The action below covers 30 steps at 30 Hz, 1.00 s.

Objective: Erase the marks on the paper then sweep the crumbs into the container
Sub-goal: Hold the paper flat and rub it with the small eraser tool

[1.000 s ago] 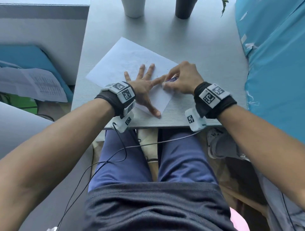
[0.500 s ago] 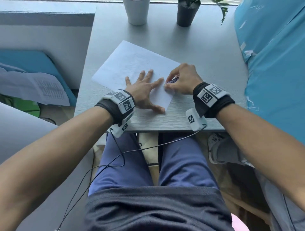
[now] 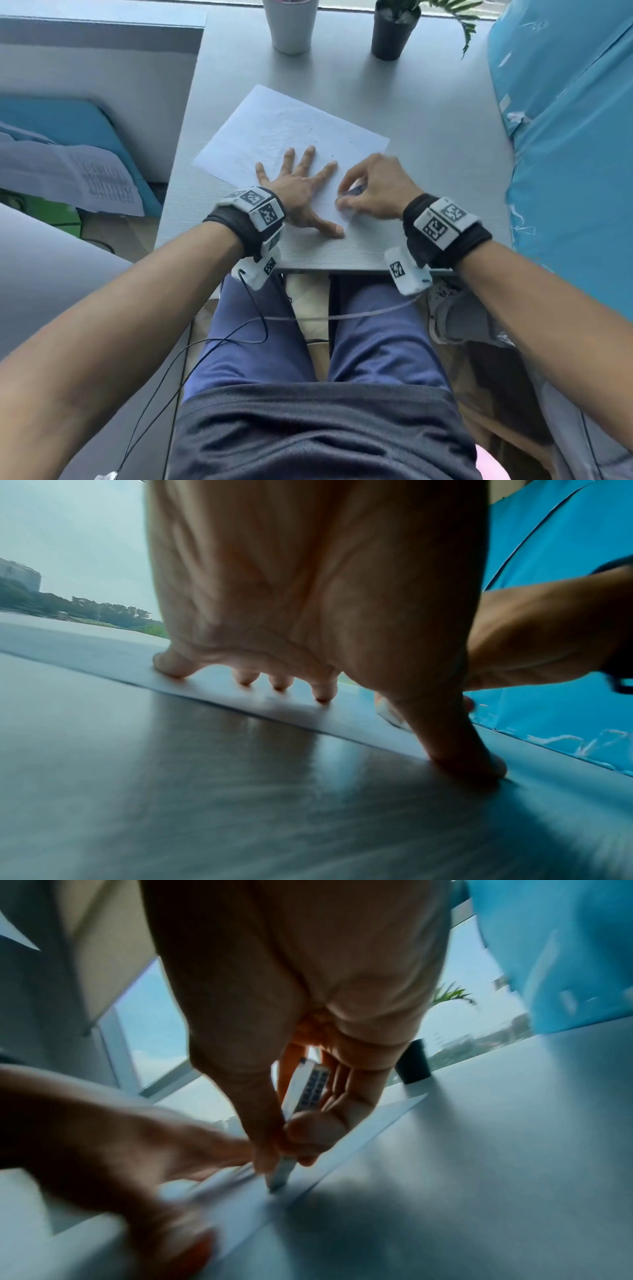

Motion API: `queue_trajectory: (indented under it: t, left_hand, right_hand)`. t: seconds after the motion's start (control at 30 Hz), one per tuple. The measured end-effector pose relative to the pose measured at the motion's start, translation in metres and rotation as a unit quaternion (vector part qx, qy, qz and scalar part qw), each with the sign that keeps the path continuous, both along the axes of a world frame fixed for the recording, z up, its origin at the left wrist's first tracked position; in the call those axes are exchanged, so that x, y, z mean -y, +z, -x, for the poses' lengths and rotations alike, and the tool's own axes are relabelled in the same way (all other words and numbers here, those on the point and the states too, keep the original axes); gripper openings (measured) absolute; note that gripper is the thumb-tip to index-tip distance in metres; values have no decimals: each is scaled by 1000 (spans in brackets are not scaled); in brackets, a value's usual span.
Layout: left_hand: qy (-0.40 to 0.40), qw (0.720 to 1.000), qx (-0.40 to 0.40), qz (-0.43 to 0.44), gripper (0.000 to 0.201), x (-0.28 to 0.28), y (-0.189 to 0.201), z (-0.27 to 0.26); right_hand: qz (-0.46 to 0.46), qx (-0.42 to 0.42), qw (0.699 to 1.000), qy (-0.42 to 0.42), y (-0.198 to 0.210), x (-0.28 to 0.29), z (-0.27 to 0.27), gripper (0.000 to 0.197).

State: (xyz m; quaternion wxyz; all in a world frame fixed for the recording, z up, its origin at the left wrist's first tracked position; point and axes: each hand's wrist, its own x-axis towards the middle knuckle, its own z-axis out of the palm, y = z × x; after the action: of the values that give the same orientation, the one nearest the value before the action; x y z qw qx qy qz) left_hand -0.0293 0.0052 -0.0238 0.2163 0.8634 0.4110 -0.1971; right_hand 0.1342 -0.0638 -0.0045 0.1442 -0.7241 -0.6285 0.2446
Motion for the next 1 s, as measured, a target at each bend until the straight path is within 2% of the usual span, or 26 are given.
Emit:
queue_trajectory:
  t: [0.07,0.2,0.23,0.33,0.37,0.47,0.5,0.63,0.67,0.77,0.8,0.9,0.93,1.0]
  left_hand:
    - [-2,1000,-1,-1,135,0,0,1]
    - [6,1000,2,6,135,2,1,0]
    - [8,1000,0,8,135,2,2,0]
    - [2,1000,-5,4,136,1,0,-1]
    - [1,1000,-6,4,136,1,0,0]
    - [5,1000,-4,8,137,2,1,-1]
    - [5,1000,-5,8,137,2,1,-1]
    - [0,1000,-7,12,138,1,2,-1]
    - [1,1000,-8,13,138,1,2,-1]
    - [0,1000,-9,12,136,2,4,-1]
    - [1,1000,-9,13,136,3,5,-1]
    - [1,1000,-7,22,137,2,4,-1]
    - [0,1000,-7,22,137,1,3,-1]
    - [1,1000,-7,22,138,1,4,-1]
  right_hand:
    - [24,0,998,52,1,7,6,13]
    - [-3,-35,998,-57,4,-12,-13,14]
    - [2,-30,998,-49,3,-11,-10,14]
    - [33,-7,998,61,2,4,8,13]
    - [41,-3,997,65,3,2,5,13]
    - [12,-13,999,-47,9,-18,-14,15]
    - [0,-5,998,-59,8,-20,-14,14]
    - [25,12,997,69,8,-5,14,13]
    - [29,11,998,63,9,-9,11,14]
    - [15,-13,999,-40,11,-25,-7,18]
    - [15,-16,999,-40,10,-25,-4,16]
    - [40,-17,997,61,8,-8,17,12]
    - [45,-15,996,71,9,-9,16,12]
    - [33,-20,999,5,10,-24,1,16]
